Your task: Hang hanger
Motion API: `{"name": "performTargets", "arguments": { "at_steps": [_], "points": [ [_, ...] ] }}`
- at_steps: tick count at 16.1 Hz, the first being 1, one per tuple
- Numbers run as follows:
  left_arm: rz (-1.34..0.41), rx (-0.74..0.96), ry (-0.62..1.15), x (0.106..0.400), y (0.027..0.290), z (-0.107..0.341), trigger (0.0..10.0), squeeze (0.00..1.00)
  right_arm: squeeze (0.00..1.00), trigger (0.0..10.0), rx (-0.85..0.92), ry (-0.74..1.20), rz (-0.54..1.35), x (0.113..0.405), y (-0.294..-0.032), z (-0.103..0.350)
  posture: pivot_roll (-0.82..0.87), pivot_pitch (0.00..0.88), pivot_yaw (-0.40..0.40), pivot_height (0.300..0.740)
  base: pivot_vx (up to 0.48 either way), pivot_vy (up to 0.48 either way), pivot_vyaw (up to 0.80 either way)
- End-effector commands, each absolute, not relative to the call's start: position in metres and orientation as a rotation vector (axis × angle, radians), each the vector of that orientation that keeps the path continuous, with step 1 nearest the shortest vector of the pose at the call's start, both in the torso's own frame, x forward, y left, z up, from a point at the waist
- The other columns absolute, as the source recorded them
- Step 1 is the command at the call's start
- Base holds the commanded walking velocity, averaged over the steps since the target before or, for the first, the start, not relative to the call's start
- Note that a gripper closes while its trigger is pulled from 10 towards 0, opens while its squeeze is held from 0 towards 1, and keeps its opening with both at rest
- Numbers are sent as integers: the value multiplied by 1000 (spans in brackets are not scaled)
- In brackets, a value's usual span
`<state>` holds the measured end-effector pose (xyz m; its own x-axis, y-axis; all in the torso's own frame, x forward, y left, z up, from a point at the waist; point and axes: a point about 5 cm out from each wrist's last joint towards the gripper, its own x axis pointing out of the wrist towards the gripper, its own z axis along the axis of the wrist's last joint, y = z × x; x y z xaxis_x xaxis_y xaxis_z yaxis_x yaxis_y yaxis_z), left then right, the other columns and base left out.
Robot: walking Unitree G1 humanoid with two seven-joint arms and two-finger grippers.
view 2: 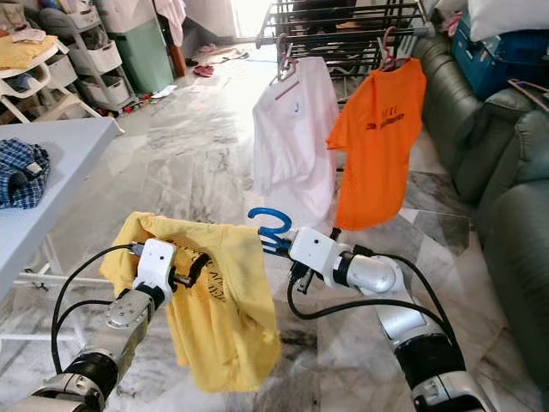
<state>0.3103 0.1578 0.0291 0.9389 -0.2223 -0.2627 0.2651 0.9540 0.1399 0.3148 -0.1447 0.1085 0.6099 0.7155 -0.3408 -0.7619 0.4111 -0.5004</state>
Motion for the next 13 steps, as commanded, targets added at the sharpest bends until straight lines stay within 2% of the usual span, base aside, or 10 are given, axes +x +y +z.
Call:
{"name": "performTargets", "arguments": {
  "at_steps": [1, 5, 6, 9, 11, 12, 13],
  "points": [
    [-288, 162, 268, 303, 159, 23, 10000, 0, 0, 0, -670, 21, 887, 321, -146, 123, -229, 14, 139, 740, 0, 0, 0],
    [-371, 161, 272, 284, 158, 12, 10000, 0, 0, 0, -690, 8, 819, 332, -148, 128, -210, 13, 136, 740, 0, 0, 0],
    [-337, 143, 265, 282, 163, 12, 10000, 1000, 0, 0, -689, 8, 812, 333, -147, 129, -204, 13, 134, 740, 0, 0, 0],
    [-173, 156, 168, 288, 180, 25, 10000, 1000, 0, 0, -685, 4, 822, 333, -142, 128, -199, 11, 131, 740, 0, 0, 0],
    [-153, 166, 170, 290, 181, 26, 10000, 1000, 0, 0, -682, 0, 833, 333, -140, 128, -202, 11, 132, 740, 0, 0, 0],
    [-139, 169, 178, 293, 181, 26, 10000, 365, 0, 0, -676, -6, 853, 331, -138, 129, -205, 11, 132, 740, 0, 0, 0],
    [-140, 167, 185, 294, 179, 25, 10000, 0, 0, 0, -670, -7, 862, 330, -137, 129, -207, 10, 133, 740, 0, 0, 0]
  ]
}}
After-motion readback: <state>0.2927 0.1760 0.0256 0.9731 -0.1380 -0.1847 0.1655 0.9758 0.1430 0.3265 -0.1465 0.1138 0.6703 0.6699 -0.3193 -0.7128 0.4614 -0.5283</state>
